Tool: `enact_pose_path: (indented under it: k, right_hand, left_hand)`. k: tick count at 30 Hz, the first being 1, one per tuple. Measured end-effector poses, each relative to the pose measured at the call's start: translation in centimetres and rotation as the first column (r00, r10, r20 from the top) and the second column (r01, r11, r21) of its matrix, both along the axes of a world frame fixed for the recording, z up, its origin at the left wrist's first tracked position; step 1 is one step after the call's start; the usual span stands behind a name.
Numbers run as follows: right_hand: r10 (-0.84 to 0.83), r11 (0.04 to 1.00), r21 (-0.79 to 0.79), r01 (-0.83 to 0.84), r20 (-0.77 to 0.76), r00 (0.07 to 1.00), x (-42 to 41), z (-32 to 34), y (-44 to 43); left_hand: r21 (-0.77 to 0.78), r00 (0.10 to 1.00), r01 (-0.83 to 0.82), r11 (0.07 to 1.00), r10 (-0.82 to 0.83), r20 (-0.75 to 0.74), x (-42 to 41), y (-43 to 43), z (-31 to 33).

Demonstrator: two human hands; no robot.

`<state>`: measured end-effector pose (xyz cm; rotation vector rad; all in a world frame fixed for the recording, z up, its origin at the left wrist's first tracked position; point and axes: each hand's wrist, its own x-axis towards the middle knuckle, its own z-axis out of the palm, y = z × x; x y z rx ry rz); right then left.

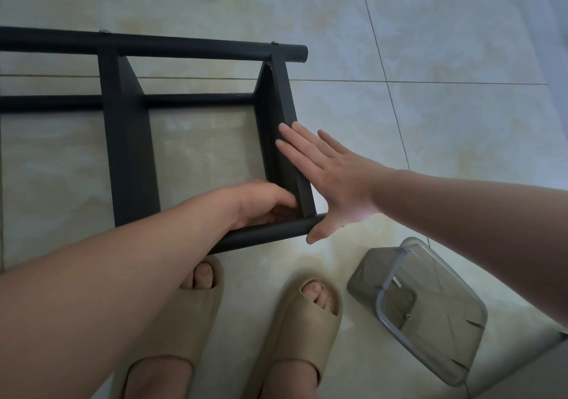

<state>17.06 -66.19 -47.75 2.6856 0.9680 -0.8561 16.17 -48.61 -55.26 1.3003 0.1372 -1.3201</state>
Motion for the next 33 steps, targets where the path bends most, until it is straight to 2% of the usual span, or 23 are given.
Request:
enact_pose_path:
  k: [5,11,14,20,26,29,33]
  right_hand:
    - [-0.003,1.0,-0.003,0.003,-0.009,1.0,0.0,0.07,0.01]
    - [-0.007,1.0,-0.001,0.007,-0.011,1.0,-0.01,0.08,0.05]
    - [-0.006,1.0,0.0,0.006,-0.005,1.0,-0.03,0.04,0.05]
    - [-0.005,1.0,0.005,0.005,-0.001,1.0,-0.06,-0.03,0.02]
    - [-0.004,1.0,0.005,0.004,0.005,1.0,-0.04,0.0,0.0]
    - [-0.002,1.0,0.003,0.002,0.007,1.0,-0.06,0.03,0.04]
    - [-0.002,1.0,0.003,0.002,0.006,1.0,-0.1,0.04,0.05]
  left_hand:
    - [0.032,0.99,0.064,0.997,-0.067,0.122,-0.06,0.01,-0.26]
    - [-0.049,0.999,0.05,0.998,-0.05,-0.002,0.09,0.34,-0.55]
    - [-0.029,0.998,0.05,0.998,-0.05,-0.027,0.08,0.25,-0.11]
    - [0.029,0.994,0.051,0.998,-0.054,0.098,-0.03,0.0,-0.24]
    - [-0.046,1.0,0.007,0.999,-0.006,0.01,-0.01,0.27,-0.18]
    - [-0.014,1.0,0.005,1.0,-0.005,-0.012,0.04,0.14,0.09]
    - [0.044,0.994,0.044,0.998,-0.048,0.093,-0.04,-0.1,0.13]
